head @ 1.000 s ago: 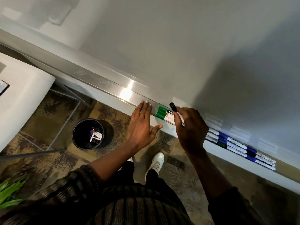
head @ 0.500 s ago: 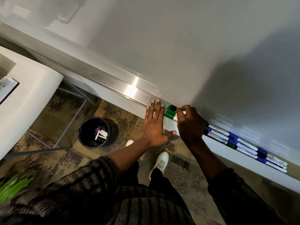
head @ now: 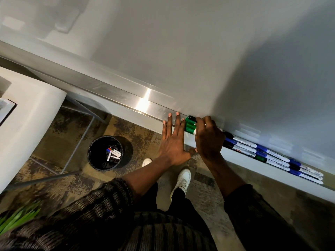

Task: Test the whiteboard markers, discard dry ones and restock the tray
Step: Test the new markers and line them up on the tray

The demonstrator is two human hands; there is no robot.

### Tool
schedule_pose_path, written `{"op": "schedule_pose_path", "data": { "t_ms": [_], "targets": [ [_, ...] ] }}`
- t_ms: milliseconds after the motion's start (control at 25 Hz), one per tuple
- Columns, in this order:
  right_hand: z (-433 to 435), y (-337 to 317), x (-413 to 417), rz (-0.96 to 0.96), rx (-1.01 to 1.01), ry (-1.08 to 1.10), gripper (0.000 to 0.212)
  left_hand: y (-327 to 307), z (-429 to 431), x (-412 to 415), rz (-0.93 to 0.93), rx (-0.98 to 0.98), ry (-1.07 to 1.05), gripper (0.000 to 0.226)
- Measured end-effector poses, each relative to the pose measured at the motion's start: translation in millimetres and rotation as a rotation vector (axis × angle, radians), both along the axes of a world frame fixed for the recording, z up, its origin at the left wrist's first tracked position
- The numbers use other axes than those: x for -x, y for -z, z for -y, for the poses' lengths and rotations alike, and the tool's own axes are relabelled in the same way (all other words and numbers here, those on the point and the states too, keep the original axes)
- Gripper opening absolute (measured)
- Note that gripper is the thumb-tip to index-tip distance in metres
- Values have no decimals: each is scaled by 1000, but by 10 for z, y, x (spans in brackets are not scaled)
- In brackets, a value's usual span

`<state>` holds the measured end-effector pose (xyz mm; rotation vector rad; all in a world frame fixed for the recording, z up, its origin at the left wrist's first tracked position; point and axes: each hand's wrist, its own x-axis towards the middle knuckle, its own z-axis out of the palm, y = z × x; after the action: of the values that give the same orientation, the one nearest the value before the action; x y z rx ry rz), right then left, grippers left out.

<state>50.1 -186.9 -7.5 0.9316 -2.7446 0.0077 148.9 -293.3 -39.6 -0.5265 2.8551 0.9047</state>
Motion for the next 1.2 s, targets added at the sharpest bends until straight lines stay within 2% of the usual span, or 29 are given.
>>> {"op": "schedule_pose_path", "data": {
  "t_ms": [120, 280, 440, 600, 720, 800, 1000, 1200],
  "targets": [
    [-18, 22, -14, 24, 64, -22, 19, 13, -4, -2, -2, 10, -3, 127],
    [-208, 74, -73, -13, 138, -34, 28, 46, -5, -4, -4, 43, -1, 126],
    [-438, 92, -175, 60, 176, 29, 37, 60, -16, 9, 1, 75, -5, 124],
    [-512, 143, -186, 177, 126, 56, 63, 35, -31, -19, -43, 60, -14, 122],
    [-520, 147, -202, 244, 117, 52, 74, 44, -56, -36, -61, 61, -21, 121],
    [-542, 158, -203, 259, 127, 41, 74, 42, -63, -33, -63, 69, -16, 120],
    [-615, 202, -228, 250, 199, 9, 57, 76, -67, -39, -60, 88, -8, 119],
    [-699, 308, -315, 260, 105, -62, 66, 83, -65, -46, -60, 83, 9, 120]
  ]
}}
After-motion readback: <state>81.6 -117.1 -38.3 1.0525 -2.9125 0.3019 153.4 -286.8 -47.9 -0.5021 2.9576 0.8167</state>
